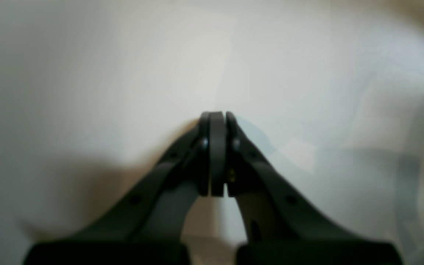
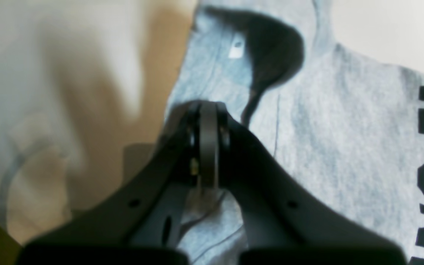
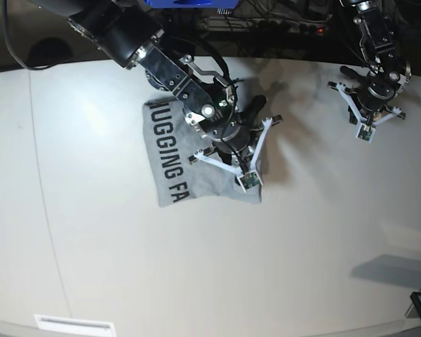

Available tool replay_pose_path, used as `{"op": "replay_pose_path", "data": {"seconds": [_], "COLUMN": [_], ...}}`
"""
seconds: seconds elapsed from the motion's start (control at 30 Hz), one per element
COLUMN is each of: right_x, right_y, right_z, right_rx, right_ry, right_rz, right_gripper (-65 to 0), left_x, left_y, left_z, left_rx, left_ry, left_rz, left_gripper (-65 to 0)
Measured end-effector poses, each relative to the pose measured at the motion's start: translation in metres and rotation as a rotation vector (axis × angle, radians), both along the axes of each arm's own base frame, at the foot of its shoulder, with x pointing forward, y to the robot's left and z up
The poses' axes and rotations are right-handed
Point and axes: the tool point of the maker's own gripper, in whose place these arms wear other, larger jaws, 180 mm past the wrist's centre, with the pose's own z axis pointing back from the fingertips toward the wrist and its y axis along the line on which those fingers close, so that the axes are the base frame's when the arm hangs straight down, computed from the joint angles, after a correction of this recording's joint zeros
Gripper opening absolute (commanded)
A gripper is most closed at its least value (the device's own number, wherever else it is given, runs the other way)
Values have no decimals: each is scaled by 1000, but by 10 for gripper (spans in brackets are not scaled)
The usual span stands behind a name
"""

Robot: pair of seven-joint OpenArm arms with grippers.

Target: Fold the T-shirt properly

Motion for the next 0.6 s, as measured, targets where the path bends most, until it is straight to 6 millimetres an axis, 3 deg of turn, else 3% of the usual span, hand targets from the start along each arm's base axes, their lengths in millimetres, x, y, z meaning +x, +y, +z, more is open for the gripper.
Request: {"op": "replay_pose_path", "data": {"seconds": [0.17,0.33,0.53,0.6], "right_x": [-8,-28,-34,-39], "right_y": [4,25,26,28], "right_z": [-20,-29,-29,-18], "right_rx": [-43,-57,-75,-61], "right_ry": [28,19,27,37], "right_rz": [19,105,126,138], "right_gripper": [-649,-649,-649,-649], "left_x": [1,1,1,1], "left_y": [0,0,0,0], "left_z": [0,1,0,0], "left_rx": [0,0,0,-1], "left_ry": [-2,-2,-2,-2], "left_rz": [0,0,0,1], "left_gripper": [-650,-650,-650,-650]}}
